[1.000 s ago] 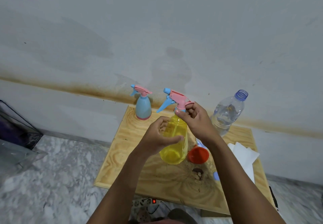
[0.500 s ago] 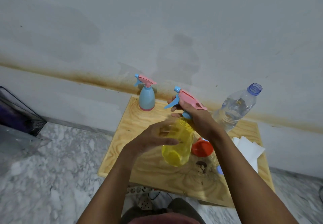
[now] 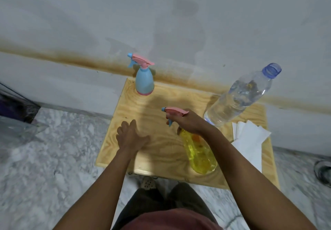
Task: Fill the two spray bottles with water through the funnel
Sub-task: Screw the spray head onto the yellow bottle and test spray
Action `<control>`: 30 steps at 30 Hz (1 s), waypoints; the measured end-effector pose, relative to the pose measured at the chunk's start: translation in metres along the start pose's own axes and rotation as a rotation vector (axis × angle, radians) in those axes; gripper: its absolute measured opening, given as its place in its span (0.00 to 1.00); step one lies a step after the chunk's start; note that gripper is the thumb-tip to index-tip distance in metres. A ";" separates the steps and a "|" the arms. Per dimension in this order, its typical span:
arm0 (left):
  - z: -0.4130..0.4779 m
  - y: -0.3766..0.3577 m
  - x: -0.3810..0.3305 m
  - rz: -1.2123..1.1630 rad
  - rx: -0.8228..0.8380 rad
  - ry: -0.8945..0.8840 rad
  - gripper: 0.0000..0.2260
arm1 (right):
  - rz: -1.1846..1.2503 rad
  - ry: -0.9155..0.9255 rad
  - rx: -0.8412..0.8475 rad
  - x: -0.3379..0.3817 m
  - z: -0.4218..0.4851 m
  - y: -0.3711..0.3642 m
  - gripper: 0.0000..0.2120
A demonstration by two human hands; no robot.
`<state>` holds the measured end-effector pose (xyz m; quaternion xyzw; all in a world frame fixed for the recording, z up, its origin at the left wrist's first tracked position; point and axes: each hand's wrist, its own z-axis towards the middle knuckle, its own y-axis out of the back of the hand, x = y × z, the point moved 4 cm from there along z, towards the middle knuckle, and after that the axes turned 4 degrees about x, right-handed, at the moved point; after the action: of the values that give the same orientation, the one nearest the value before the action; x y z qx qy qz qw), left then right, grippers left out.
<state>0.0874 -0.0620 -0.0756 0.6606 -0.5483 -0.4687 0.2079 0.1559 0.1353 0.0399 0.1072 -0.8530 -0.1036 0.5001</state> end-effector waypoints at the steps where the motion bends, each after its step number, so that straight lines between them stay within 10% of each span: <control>1: 0.002 -0.003 -0.001 0.037 0.001 0.006 0.41 | -0.001 -0.009 0.010 -0.003 0.004 -0.001 0.17; 30: 0.005 -0.005 -0.006 0.100 -0.009 0.056 0.45 | -0.155 -0.182 0.122 -0.007 0.043 0.008 0.14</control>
<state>0.0860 -0.0534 -0.0801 0.6441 -0.5726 -0.4417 0.2494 0.1208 0.1480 0.0156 0.1931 -0.8888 -0.0991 0.4036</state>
